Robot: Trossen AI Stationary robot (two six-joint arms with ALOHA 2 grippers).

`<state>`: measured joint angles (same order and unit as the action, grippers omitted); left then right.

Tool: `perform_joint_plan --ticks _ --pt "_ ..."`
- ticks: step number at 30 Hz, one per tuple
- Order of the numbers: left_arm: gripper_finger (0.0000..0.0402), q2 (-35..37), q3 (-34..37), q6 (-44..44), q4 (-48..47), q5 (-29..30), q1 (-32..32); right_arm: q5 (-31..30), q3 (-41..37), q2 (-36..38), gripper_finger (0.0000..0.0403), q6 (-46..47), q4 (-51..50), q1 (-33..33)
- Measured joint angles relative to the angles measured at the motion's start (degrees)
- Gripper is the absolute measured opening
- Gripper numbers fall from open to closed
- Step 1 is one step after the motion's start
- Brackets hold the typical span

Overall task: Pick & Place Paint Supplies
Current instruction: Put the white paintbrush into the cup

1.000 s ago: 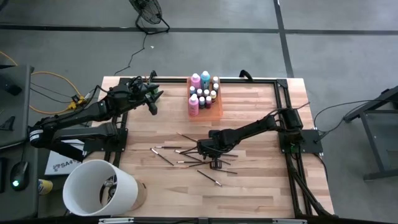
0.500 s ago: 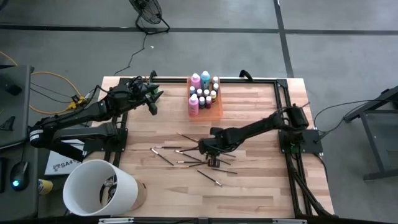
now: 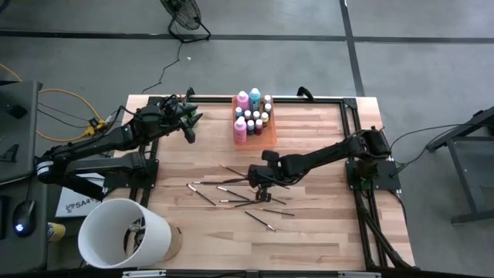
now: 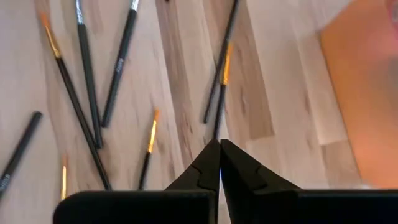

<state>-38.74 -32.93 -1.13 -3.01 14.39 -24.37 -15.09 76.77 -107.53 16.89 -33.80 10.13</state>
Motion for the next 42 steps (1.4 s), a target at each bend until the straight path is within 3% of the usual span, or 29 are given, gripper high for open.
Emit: perform_joint_plan --ticks 22,27,35,42 --pt "0.0157 0.00 0.00 -0.72 -0.17 -0.23 -0.01 -5.64 0.11 0.66 0.0003 0.34 0.20 -0.07" --pt "0.0157 0.00 0.00 -1.56 -0.17 -2.54 0.00 -6.21 0.09 1.07 0.0003 -0.35 0.76 -1.35" --pt "0.0157 -1.36 0.00 -1.66 -0.04 -11.22 0.01 -5.96 -0.02 2.35 0.0003 -5.73 4.87 -4.52" --pt "0.0157 -5.27 -0.01 -3.26 0.92 -16.17 0.01 -2.93 -10.06 7.64 0.0004 -10.99 27.75 -8.76"
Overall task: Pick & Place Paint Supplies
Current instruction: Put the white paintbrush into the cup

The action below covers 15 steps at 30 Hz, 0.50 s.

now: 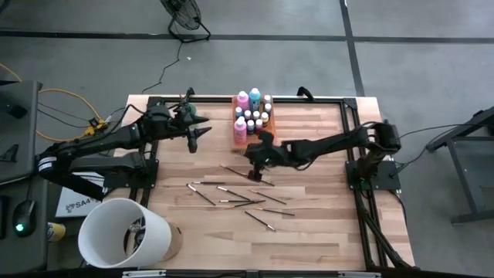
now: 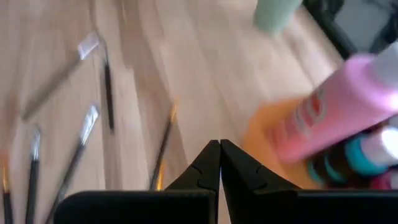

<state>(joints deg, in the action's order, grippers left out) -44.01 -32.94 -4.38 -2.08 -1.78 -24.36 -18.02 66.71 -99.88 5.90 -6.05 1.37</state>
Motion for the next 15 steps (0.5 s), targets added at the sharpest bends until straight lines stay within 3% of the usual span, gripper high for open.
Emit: perform_joint_plan --ticks 5,10,15 --pt "0.0168 -2.45 0.01 -1.65 3.61 -2.83 0.00 2.84 -10.01 5.22 0.0004 -6.93 24.17 -3.41" --pt "0.0219 -5.84 -0.14 -1.39 10.80 -10.80 0.35 10.44 -13.77 5.19 0.0004 -13.51 47.82 -5.38" --pt "0.0261 -10.18 0.01 0.70 16.01 -15.90 1.42 13.46 -13.98 4.94 0.0004 -16.31 52.52 -7.24"
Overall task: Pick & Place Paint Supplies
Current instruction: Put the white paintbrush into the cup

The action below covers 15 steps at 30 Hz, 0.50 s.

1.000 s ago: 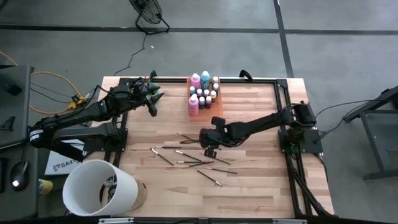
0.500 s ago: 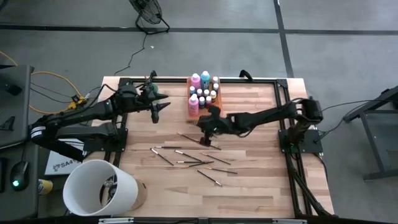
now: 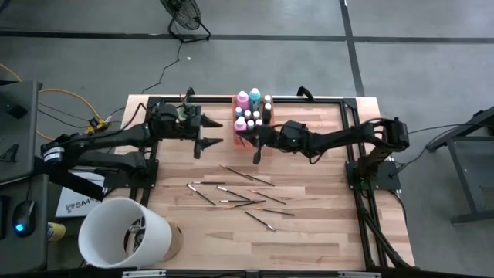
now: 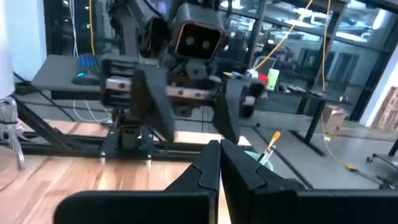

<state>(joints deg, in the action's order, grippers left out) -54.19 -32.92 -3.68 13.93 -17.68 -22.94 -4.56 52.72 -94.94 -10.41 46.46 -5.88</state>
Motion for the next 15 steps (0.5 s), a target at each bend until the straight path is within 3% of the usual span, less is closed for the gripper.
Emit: perform_joint_plan --ticks 8,15 --pt "0.0269 -6.31 -0.01 2.65 10.18 0.23 1.64 8.26 0.03 -0.13 0.0004 -0.33 6.46 -2.11" --pt "0.0269 -6.85 -0.03 3.52 12.08 0.31 1.60 14.45 1.46 -4.29 0.0004 0.20 15.18 -4.01"
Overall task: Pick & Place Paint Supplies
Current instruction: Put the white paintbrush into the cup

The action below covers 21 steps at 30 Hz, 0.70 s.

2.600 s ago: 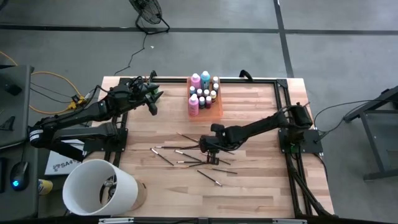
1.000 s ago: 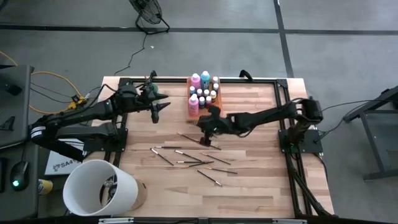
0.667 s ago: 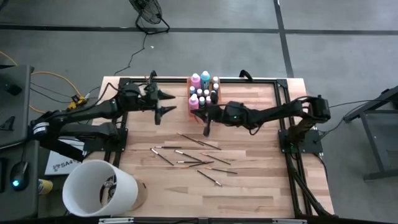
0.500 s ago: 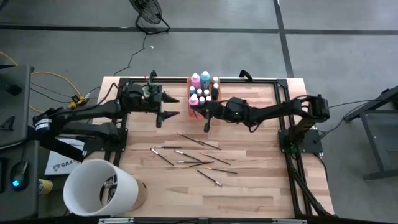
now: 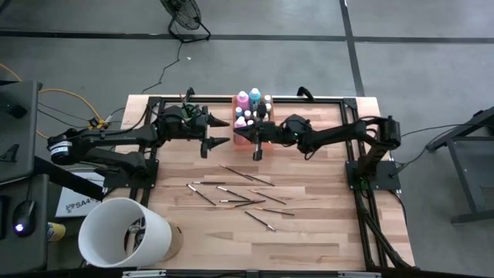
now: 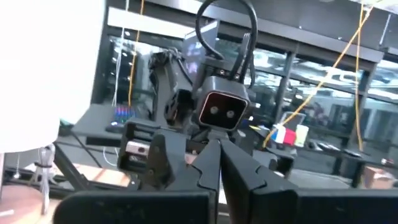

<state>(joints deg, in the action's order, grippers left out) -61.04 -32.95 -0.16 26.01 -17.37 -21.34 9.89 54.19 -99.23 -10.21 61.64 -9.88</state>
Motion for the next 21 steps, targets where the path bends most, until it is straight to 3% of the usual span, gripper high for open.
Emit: perform_joint_plan --ticks 6,14,17,21 --pt "0.0269 0.00 0.00 0.00 -0.24 0.02 0.00 2.20 5.42 -5.65 0.0004 0.47 0.28 -0.68" --pt "0.0265 0.00 0.00 0.00 -0.44 0.48 0.00 4.23 7.33 -6.04 0.0004 1.42 -1.15 -2.12" --pt "0.0241 0.00 0.00 0.00 -0.45 0.65 0.00 5.60 7.35 -5.99 0.0004 2.66 -0.65 -2.89" --pt "0.0179 0.00 0.00 0.00 -0.52 3.27 0.00 5.70 7.35 -6.00 0.0004 2.64 -1.16 -3.09"
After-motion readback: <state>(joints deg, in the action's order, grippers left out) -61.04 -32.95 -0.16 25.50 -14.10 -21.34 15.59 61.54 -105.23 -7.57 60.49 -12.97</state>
